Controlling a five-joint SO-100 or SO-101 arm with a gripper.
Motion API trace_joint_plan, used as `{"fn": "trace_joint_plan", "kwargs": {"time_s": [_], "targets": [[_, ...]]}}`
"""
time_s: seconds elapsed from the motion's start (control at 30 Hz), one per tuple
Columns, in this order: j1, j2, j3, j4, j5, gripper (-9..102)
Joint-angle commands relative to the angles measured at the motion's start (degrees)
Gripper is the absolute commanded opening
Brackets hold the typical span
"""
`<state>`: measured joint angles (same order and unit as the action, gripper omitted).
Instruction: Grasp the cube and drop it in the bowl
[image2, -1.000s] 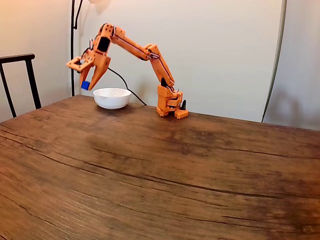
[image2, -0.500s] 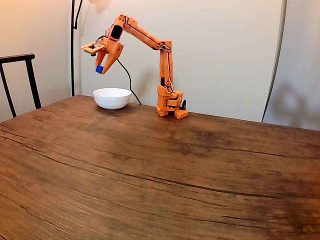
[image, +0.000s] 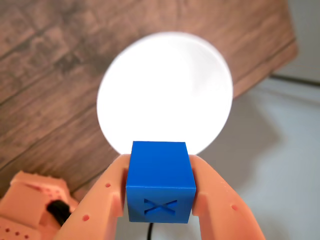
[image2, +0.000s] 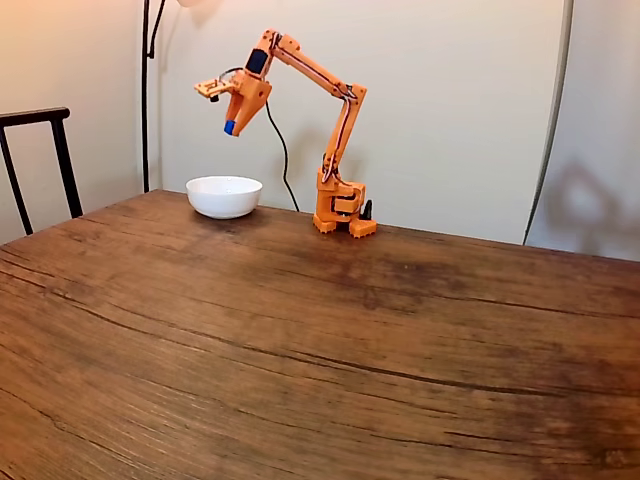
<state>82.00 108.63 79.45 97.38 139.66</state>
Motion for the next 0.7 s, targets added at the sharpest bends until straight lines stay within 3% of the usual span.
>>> {"fn": "trace_joint_plan", "kwargs": {"time_s": [0.0, 0.67], "targets": [[3.08, 2.29, 3.08, -1.23, 0.09, 5], [8.09, 1.76, 34.72, -38.14, -0.35, 6]]}}
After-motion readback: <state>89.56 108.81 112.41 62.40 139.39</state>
